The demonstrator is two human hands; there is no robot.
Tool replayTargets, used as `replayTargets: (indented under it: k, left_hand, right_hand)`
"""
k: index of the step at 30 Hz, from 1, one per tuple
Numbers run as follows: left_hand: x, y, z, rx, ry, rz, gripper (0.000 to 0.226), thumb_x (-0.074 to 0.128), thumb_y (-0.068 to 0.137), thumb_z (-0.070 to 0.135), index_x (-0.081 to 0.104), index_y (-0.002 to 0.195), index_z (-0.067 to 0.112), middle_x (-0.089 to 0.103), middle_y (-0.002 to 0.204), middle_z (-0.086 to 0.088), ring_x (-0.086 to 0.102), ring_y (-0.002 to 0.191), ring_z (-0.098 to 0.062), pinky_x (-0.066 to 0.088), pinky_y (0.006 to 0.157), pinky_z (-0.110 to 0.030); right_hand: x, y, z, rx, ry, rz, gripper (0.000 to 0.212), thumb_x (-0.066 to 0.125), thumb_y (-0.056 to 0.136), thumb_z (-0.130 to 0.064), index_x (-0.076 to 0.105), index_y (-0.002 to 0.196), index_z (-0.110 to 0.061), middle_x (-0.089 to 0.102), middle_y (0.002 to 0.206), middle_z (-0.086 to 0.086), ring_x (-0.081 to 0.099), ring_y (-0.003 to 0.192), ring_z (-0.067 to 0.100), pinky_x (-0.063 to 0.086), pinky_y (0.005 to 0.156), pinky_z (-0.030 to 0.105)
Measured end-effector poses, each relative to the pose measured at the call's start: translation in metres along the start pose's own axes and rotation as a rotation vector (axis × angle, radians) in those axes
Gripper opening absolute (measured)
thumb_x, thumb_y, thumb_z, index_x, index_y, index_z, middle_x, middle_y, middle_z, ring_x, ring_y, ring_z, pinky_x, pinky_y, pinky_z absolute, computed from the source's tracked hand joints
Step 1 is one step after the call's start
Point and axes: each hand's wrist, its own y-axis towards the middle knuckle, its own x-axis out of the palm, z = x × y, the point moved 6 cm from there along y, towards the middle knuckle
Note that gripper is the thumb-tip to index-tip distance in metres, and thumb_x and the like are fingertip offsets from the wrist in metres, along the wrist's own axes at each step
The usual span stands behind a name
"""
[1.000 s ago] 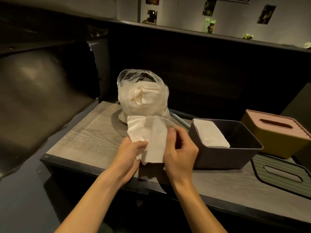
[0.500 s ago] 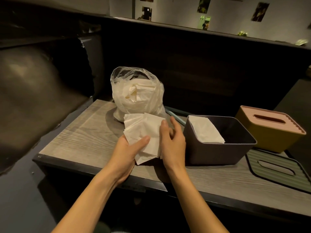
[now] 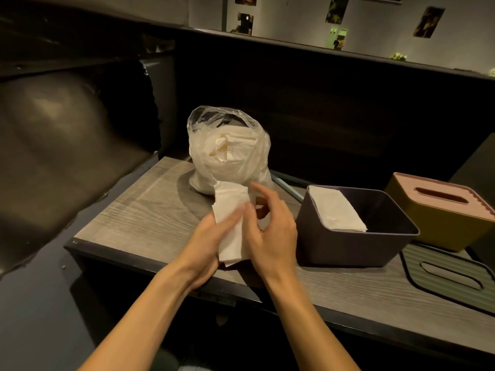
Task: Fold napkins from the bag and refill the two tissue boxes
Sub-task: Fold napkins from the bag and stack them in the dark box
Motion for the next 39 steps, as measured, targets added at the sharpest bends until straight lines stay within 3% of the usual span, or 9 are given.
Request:
replayTargets:
  k: [5, 9, 11, 16, 22, 26, 30, 35, 39]
  left_hand:
    - [-0.008, 0.001, -0.009, -0.007, 0.176, 0.001, 0.039, 0.070, 0.091, 0.007, 0.062, 0.130, 0.009, 0.073, 0.118, -0.020, 0.073, 0.106, -0.034, 0.062, 0.085, -0.042]
    - [-0.010, 0.002, -0.010, -0.004, 0.254, -0.017, 0.030, 0.069, 0.091, 0.004, 0.065, 0.120, 0.008, 0.077, 0.102, -0.014, 0.074, 0.094, -0.030, 0.062, 0.078, -0.038]
    - [-0.010, 0.003, -0.010, -0.001, 0.282, -0.018, 0.035, 0.068, 0.089, 0.005, 0.064, 0.124, 0.006, 0.076, 0.107, -0.015, 0.074, 0.100, -0.031, 0.061, 0.083, -0.039]
    - [-0.011, 0.003, -0.009, -0.021, 0.283, -0.001, 0.033, 0.065, 0.095, 0.002, 0.063, 0.128, 0.003, 0.074, 0.116, -0.018, 0.072, 0.110, -0.032, 0.058, 0.094, -0.044]
    - [-0.007, 0.002, -0.006, -0.060, 0.141, 0.051, 0.023, 0.052, 0.104, 0.018, 0.064, 0.122, 0.009, 0.076, 0.109, -0.018, 0.075, 0.097, -0.025, 0.061, 0.083, -0.045]
    - [-0.009, 0.001, -0.006, -0.156, -0.101, 0.066, 0.049, 0.051, 0.097, 0.042, 0.064, 0.133, 0.011, 0.073, 0.123, -0.017, 0.071, 0.114, -0.031, 0.056, 0.097, -0.051]
    - [-0.006, -0.003, -0.001, -0.156, -0.156, -0.004, 0.067, 0.027, 0.104, 0.062, 0.063, 0.137, 0.017, 0.071, 0.130, -0.014, 0.067, 0.122, -0.030, 0.055, 0.101, -0.050]
    - [-0.015, 0.004, -0.005, -0.046, -0.028, 0.104, 0.035, 0.051, 0.106, 0.027, 0.063, 0.134, 0.012, 0.075, 0.120, -0.014, 0.072, 0.112, -0.029, 0.059, 0.093, -0.043]
    - [-0.020, 0.007, -0.005, -0.014, -0.046, 0.199, 0.024, 0.052, 0.106, 0.021, 0.066, 0.125, 0.013, 0.079, 0.104, -0.012, 0.076, 0.094, -0.026, 0.062, 0.081, -0.044]
  right_hand:
    - [-0.010, 0.012, 0.008, 0.273, 0.277, -0.010, 0.024, 0.061, 0.104, -0.032, 0.064, 0.128, -0.035, 0.067, 0.119, -0.020, 0.060, 0.115, -0.002, 0.048, 0.098, 0.024]
    - [-0.002, 0.031, 0.010, 0.446, 0.401, -0.293, 0.011, 0.068, 0.097, -0.024, 0.079, 0.095, -0.026, 0.075, 0.097, -0.013, 0.068, 0.102, 0.006, 0.055, 0.100, 0.048]
    - [-0.006, 0.036, 0.008, 0.398, 0.381, -0.288, 0.010, 0.069, 0.096, -0.022, 0.079, 0.092, -0.023, 0.075, 0.093, -0.010, 0.070, 0.099, 0.011, 0.057, 0.097, 0.052]
    - [-0.023, 0.043, -0.020, 0.135, 0.328, -0.089, 0.008, 0.066, 0.101, -0.023, 0.074, 0.099, -0.023, 0.073, 0.092, -0.013, 0.069, 0.092, 0.005, 0.055, 0.079, 0.018]
    - [-0.058, 0.046, -0.046, -0.091, 0.388, 0.282, 0.007, 0.060, 0.106, -0.019, 0.065, 0.108, -0.023, 0.067, 0.095, -0.016, 0.065, 0.083, 0.008, 0.053, 0.065, 0.023]
    - [-0.041, 0.039, -0.034, 0.048, 0.263, 0.023, 0.007, 0.061, 0.105, -0.028, 0.067, 0.107, -0.027, 0.068, 0.096, -0.017, 0.065, 0.084, 0.008, 0.055, 0.068, 0.028]
    - [-0.006, 0.016, -0.017, 0.025, -0.053, -0.210, 0.011, 0.061, 0.104, -0.036, 0.069, 0.109, -0.032, 0.068, 0.089, -0.021, 0.064, 0.086, 0.001, 0.055, 0.075, 0.028]
    - [0.006, 0.022, -0.023, -0.097, -0.170, -0.183, 0.016, 0.057, 0.106, -0.032, 0.070, 0.113, -0.027, 0.066, 0.104, -0.015, 0.058, 0.098, 0.002, 0.051, 0.089, 0.037]
    - [0.012, 0.060, -0.043, -0.170, -0.122, -0.138, 0.019, 0.057, 0.105, -0.019, 0.069, 0.119, -0.018, 0.062, 0.118, -0.006, 0.057, 0.109, 0.004, 0.049, 0.096, 0.024]
